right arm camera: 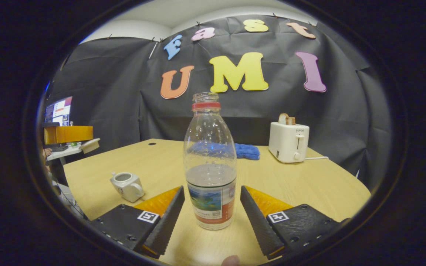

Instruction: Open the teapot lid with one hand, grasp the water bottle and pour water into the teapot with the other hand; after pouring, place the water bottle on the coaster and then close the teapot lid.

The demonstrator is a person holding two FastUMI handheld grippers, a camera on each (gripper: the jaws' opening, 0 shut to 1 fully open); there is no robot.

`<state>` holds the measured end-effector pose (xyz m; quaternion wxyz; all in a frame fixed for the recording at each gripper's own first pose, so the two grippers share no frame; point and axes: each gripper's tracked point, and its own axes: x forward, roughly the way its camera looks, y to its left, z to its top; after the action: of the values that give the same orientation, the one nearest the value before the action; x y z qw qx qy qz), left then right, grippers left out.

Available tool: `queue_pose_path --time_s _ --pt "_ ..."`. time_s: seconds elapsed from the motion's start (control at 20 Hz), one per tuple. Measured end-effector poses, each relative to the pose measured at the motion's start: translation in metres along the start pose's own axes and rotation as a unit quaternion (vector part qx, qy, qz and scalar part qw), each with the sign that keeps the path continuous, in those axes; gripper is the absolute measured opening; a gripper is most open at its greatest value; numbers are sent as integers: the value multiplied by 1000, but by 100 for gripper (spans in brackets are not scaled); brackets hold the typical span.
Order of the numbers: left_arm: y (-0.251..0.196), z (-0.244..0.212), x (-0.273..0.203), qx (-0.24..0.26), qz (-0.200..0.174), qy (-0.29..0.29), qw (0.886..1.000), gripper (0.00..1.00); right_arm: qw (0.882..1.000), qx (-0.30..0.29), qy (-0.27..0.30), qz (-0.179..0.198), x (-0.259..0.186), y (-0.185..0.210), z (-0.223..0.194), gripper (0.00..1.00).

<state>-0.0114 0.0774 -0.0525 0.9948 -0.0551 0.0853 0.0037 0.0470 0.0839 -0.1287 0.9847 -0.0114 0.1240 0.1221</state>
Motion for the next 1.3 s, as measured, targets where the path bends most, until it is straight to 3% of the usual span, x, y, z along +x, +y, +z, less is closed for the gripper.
queue_pose_path --time_s 0.1,0.15,0.3,0.5,0.6,0.75,0.95,1.15,1.3 --pt "4 0 1 -4 2 1 1000 3 1000 -2 -1 -3 3 1 2 86" --pt "6 1 1 -5 2 0 1000 3 1000 -5 1 -2 2 3 2 77" --pt "14 3 -1 -7 8 -3 1000 3 1000 -30 4 6 3 10 5 74" --pt "24 4 -4 -12 14 0 1000 3 993 -117 9 11 9 18 23 73" --pt "27 7 -5 -12 15 -1 1000 3 983 -183 15 -1 11 16 26 73" --pt "34 10 -7 -12 18 -3 1000 3 953 -302 8 -36 19 10 32 73" --pt "47 14 -11 -9 28 -6 1000 3 894 -443 2 -59 42 10 37 74" --pt "54 16 -12 -10 28 -12 1000 3 861 -506 -8 -55 47 20 35 73" --pt "57 19 -14 -7 25 -17 1000 3 829 -556 -17 -52 47 27 34 73"
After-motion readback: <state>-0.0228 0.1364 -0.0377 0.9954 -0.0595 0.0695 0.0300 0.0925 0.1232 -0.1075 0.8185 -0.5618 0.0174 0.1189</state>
